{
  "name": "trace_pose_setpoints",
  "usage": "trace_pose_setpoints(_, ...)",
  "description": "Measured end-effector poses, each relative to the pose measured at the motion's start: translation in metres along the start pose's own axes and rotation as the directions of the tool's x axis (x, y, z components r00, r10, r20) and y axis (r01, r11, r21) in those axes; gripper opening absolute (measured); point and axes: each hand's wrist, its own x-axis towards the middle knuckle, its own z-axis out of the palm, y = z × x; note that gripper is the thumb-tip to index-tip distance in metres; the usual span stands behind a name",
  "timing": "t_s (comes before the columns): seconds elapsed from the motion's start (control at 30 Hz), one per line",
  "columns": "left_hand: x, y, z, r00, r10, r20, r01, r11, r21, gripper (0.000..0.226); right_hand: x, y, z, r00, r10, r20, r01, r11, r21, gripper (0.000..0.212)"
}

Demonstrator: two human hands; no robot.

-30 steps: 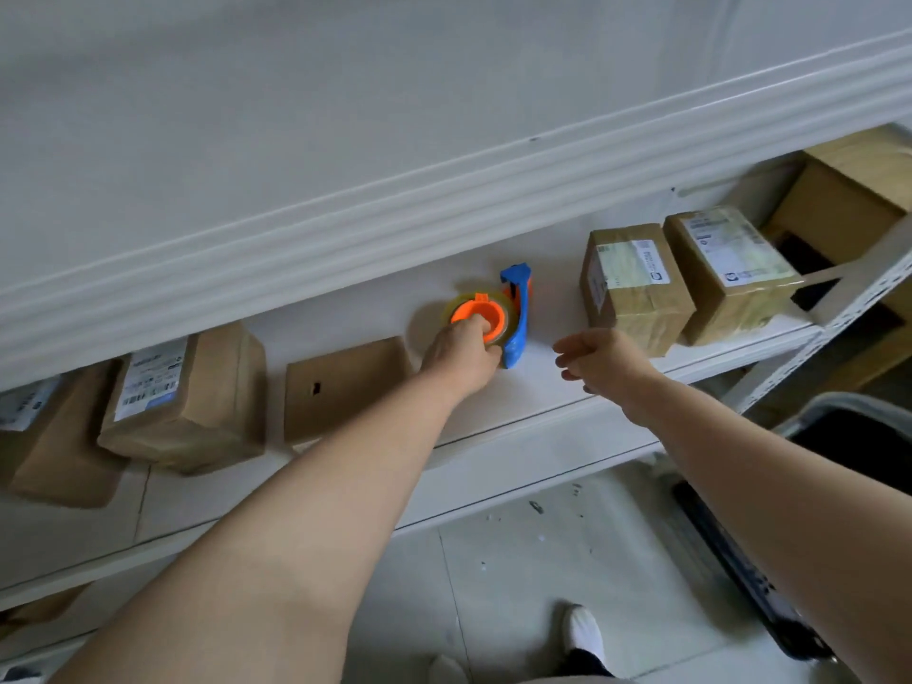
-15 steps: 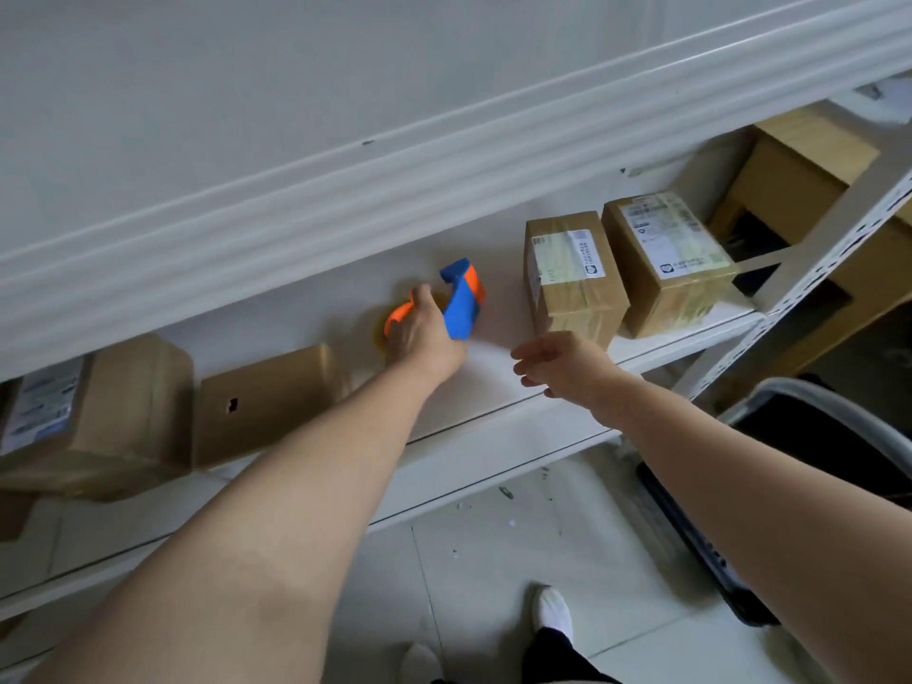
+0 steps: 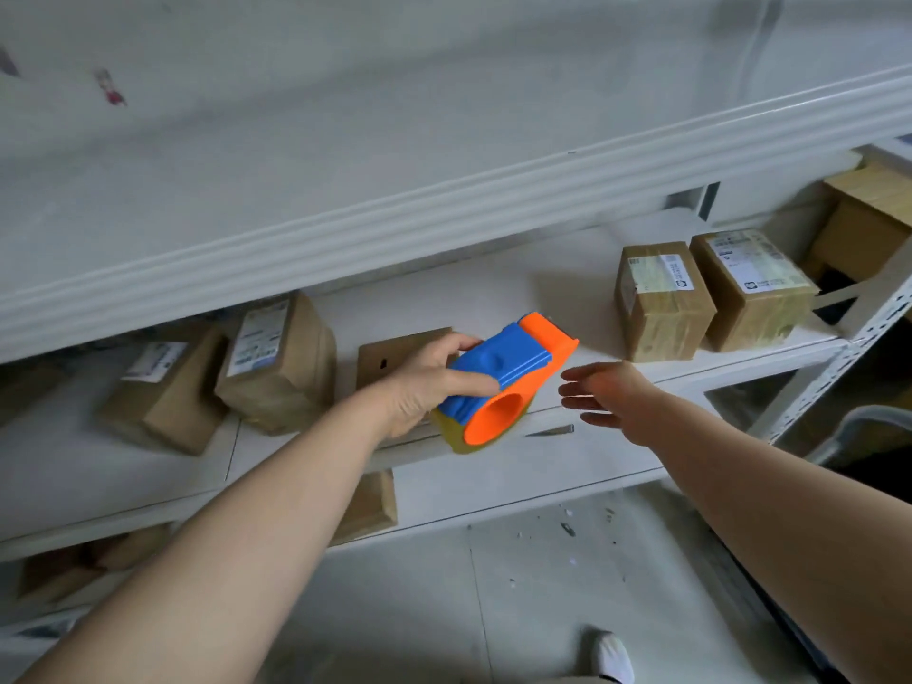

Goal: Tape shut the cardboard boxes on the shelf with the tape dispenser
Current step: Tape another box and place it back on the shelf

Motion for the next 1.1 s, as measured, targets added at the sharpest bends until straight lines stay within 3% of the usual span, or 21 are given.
trace_pose_setpoints(0.07, -0.028, -0.013, -0.012, 1.000, 0.017, -0.007, -0.016, 0.994, 0.105, 0.081, -0.017, 0.009, 0.015, 0.997, 0.036, 0.067, -0.045, 0.989, 0.138, 0.026)
trace_pose_setpoints(0.13, -0.053, -0.027, -0.025, 0.999, 0.048, -0.022, -0.042, 0.970, 0.238, 0.084, -0.031, 0.015, 0.030, 0.985, 0.049, 0.166, -0.091, 0.963, 0.253, 0.037)
trace_pose_setpoints(0.23, -0.087, -0.041, -0.042, 0.999, 0.036, 0.012, -0.038, 0.927, 0.374, 0.076, -0.048, 0.021, 0.051, 0.953, 0.023, 0.303, -0.105, 0.961, 0.257, 0.052)
trace_pose_setpoints(0.33, -0.113, -0.058, -0.052, 1.000, 0.024, -0.010, -0.017, 0.892, 0.452, 0.071, -0.067, 0.026, 0.069, 0.920, -0.001, 0.392, -0.087, 0.974, 0.208, 0.043)
trace_pose_setpoints(0.43, -0.134, -0.070, -0.060, 0.999, 0.037, -0.032, -0.018, 0.889, 0.457, 0.067, -0.080, 0.033, 0.086, 0.934, -0.059, 0.353, 0.004, 0.988, 0.154, 0.020)
trace_pose_setpoints(0.6, -0.151, -0.078, -0.065, 0.996, 0.047, -0.070, -0.007, 0.874, 0.486, 0.062, -0.090, 0.038, 0.113, 0.979, -0.073, 0.189, 0.072, 0.997, 0.010, 0.015)
trace_pose_setpoints(0.73, -0.150, -0.076, -0.069, 0.962, 0.091, -0.258, 0.046, 0.876, 0.480, 0.065, -0.075, 0.026, 0.136, 0.980, -0.193, 0.053, 0.199, 0.970, -0.143, 0.027)
trace_pose_setpoints(0.9, -0.145, -0.065, -0.080, 0.883, 0.106, -0.457, 0.108, 0.902, 0.418, 0.059, -0.054, 0.007, 0.148, 0.938, -0.333, 0.096, 0.331, 0.779, -0.532, 0.041)
trace_pose_setpoints(1.1, -0.133, -0.060, -0.090, 0.823, 0.031, -0.567, 0.213, 0.909, 0.359, 0.064, -0.020, -0.023, 0.167, 0.867, -0.462, 0.186, 0.422, 0.483, -0.767, 0.063)
